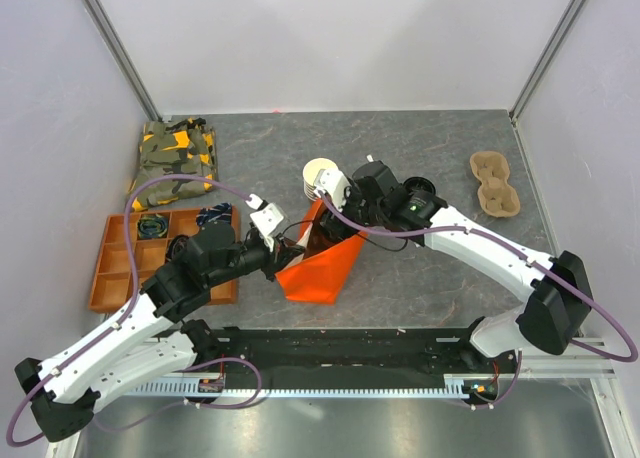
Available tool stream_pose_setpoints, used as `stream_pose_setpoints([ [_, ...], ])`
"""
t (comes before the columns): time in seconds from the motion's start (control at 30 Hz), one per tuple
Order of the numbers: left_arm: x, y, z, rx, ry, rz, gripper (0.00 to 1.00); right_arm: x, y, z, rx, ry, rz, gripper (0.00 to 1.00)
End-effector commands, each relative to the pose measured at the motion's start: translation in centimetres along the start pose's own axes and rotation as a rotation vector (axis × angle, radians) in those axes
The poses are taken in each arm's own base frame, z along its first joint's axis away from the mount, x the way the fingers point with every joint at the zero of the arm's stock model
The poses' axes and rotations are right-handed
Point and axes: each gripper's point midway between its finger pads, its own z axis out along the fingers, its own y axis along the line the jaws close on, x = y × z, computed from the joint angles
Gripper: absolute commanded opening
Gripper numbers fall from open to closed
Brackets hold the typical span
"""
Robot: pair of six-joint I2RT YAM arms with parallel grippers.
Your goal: Pack the takeout coffee
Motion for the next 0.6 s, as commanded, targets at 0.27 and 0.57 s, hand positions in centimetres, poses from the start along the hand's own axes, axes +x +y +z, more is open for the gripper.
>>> stream_pose_setpoints([
  [0.27,-4.9,0.4,-2.3,-0.071,-0.049,-0.055,0.66,1.1,0.3,-0.3,-0.046,0.007,-0.108,0.50],
  [0.57,-10.0,1.2,-4.4,-0.139,-0.121,-0.041,0.78,0.9,0.9,-0.6,-0.089,-0.007,-0.184,0.49],
])
